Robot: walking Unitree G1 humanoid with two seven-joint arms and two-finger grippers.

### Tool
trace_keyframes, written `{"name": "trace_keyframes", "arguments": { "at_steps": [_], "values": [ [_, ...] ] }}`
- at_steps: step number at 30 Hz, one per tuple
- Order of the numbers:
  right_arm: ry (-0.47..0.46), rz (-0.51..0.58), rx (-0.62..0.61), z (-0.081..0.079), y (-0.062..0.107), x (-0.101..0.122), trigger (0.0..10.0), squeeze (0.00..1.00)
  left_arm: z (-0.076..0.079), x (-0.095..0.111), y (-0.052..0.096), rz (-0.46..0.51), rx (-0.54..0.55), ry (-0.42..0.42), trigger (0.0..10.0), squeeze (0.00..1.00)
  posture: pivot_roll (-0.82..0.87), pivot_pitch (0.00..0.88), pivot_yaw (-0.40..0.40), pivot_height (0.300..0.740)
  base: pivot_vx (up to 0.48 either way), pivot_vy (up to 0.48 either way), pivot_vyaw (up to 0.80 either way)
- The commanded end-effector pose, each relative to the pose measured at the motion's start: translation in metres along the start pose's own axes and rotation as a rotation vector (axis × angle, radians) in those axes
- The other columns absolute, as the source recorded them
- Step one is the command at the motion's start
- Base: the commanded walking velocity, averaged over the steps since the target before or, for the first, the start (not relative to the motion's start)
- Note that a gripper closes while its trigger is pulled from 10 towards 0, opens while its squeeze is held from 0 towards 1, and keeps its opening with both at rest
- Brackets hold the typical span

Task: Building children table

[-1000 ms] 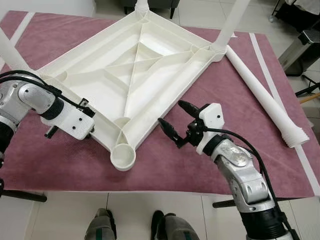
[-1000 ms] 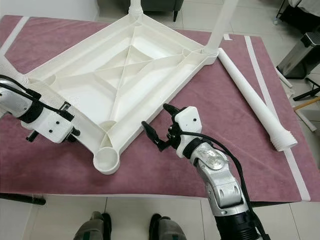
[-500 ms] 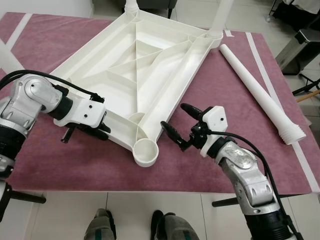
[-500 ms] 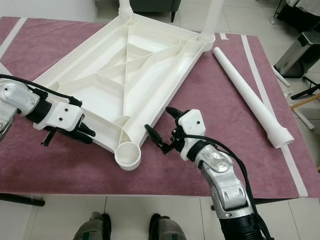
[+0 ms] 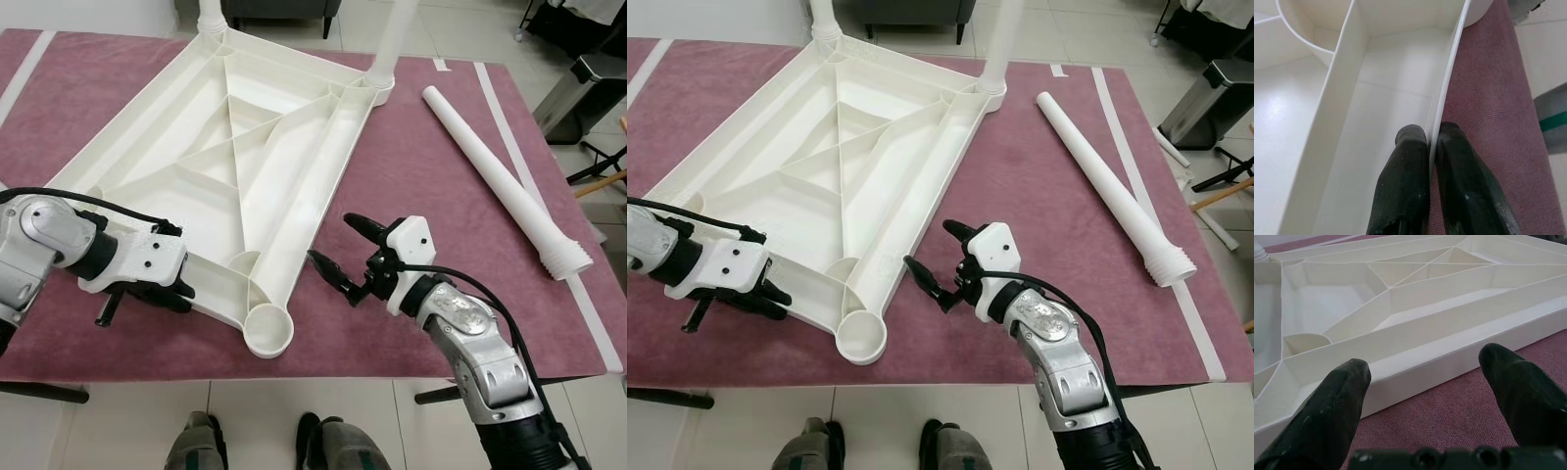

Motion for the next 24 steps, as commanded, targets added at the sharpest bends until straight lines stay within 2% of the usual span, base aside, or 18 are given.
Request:
{"name": "trace_keyframes", "arguments": {
  "at_steps": [1,2,4,9,10,13,14,15,16,17,19,24],
  "values": [
    [-0.005,-0.018,-0.002,-0.001,0.0,-0.005,10.0,0.0,-0.018,0.0,0.005,0.133,0.221,0.166,0.0,0.0,0.14,0.201,-0.002,0.74,0.0,0.0,0.0],
    [-0.005,-0.018,-0.002,-0.001,0.0,-0.005,10.0,0.0,-0.018,0.0,0.005,0.133,0.221,0.166,0.0,0.0,0.14,0.201,-0.002,0.74,0.0,0.0,0.0],
    [-0.005,-0.017,-0.003,-0.001,0.0,-0.005,10.0,0.0,-0.021,0.011,0.006,0.193,0.238,0.202,0.0,0.0,0.15,0.203,-0.005,0.74,0.0,0.0,0.0],
    [-0.006,-0.017,-0.003,-0.001,-0.001,-0.005,10.0,0.0,-0.021,0.018,0.007,0.221,0.239,0.219,0.0,0.0,0.15,0.203,-0.005,0.74,0.0,0.0,0.0],
    [-0.006,-0.016,-0.003,-0.001,-0.001,-0.005,10.0,0.0,-0.023,0.03,0.007,0.259,0.236,0.235,0.0,0.0,0.15,0.202,-0.002,0.74,0.0,0.0,0.0],
    [-0.006,-0.015,-0.004,-0.001,-0.002,-0.005,10.0,0.0,-0.023,0.041,0.005,0.283,0.225,0.236,0.0,0.0,0.15,0.2,0.002,0.74,0.0,0.0,0.0],
    [-0.007,-0.014,-0.006,-0.001,-0.003,-0.005,10.0,0.0,-0.022,0.05,-0.002,0.294,0.211,0.231,0.0,0.0,0.15,0.199,0.007,0.74,0.0,0.0,0.0],
    [-0.007,-0.014,-0.006,-0.001,-0.003,-0.005,10.0,0.0,-0.022,0.05,-0.002,0.294,0.211,0.231,0.0,0.0,0.15,0.199,0.007,0.74,0.0,0.0,0.0],
    [-0.006,-0.015,-0.009,-0.001,-0.003,-0.005,10.0,0.0,-0.018,0.056,-0.011,0.3,0.189,0.24,0.0,0.0,0.15,0.198,0.011,0.74,0.0,0.0,0.0],
    [-0.006,-0.015,-0.009,-0.001,-0.003,-0.005,10.0,0.0,-0.018,0.056,-0.011,0.3,0.189,0.24,0.0,0.0,0.15,0.198,0.011,0.74,0.0,0.0,0.0],
    [-0.005,-0.016,-0.018,0.0,-0.003,-0.005,10.0,0.0,-0.018,0.07,-0.034,0.326,0.18,0.257,0.0,0.0,0.16,0.199,0.011,0.74,0.0,0.0,0.0],
    [0.024,-0.018,-0.012,0.001,-0.003,-0.005,10.0,0.0,-0.031,0.086,-0.046,0.338,0.236,0.236,0.0,0.0,0.16,0.197,0.009,0.74,0.0,0.0,0.0]
  ]
}}
Point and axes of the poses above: a point about 5 cm out from each wrist's last joint towards the gripper, its own y axis pointing back from the gripper into the wrist, its own x axis along the axis of the wrist's last joint, z = x × y, the point moved 4 cm from there along -y, pointing out of the wrist towards the gripper, and after that the axes turned 15 degrees about y, right-handed, at the moved point
